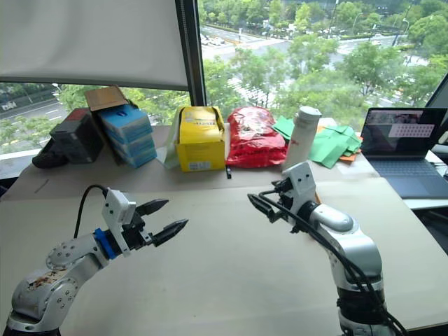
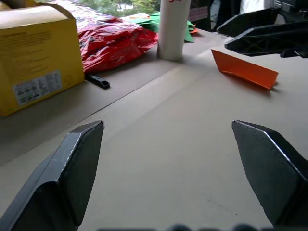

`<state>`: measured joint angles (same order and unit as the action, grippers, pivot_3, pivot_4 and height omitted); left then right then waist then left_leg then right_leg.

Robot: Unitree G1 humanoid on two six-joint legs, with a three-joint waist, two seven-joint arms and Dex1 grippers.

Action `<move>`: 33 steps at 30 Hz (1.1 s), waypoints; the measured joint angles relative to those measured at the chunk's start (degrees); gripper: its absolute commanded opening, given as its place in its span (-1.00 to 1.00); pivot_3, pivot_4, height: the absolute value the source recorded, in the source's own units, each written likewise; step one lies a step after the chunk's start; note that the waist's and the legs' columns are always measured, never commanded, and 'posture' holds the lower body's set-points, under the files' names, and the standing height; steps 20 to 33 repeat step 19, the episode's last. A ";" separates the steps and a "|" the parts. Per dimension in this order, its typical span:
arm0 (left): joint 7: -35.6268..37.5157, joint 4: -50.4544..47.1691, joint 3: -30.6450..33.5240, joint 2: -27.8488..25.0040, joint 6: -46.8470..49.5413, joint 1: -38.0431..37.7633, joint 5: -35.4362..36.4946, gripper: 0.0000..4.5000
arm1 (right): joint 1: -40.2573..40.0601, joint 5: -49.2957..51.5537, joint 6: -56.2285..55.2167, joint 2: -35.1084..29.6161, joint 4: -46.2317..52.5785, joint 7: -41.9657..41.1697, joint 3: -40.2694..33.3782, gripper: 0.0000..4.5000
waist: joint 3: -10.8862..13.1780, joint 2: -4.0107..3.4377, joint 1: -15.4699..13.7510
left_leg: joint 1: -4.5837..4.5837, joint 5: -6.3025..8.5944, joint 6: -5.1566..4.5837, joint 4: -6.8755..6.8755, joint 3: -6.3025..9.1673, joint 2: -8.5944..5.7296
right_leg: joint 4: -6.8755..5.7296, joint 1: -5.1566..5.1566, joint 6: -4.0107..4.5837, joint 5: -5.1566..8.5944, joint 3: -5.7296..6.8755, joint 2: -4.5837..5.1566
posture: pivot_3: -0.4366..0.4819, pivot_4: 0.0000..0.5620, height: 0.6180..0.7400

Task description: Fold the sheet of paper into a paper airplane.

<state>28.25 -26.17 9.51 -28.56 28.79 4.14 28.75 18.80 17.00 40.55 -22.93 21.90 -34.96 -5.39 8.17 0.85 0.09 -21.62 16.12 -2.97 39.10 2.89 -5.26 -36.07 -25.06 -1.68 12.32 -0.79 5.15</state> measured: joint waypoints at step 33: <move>-5.27 6.93 2.37 6.14 -7.31 -3.24 -5.43 1.00 | -8.09 -3.33 -21.93 -0.16 -10.88 -3.31 5.68 0.98 | 0.00 0.01 -0.07 | 0.10 -0.05 0.09 0.00 -0.06 0.04 | -0.09 0.01 0.02 -0.01 0.00 -0.04 | -0.05 -0.47 1.00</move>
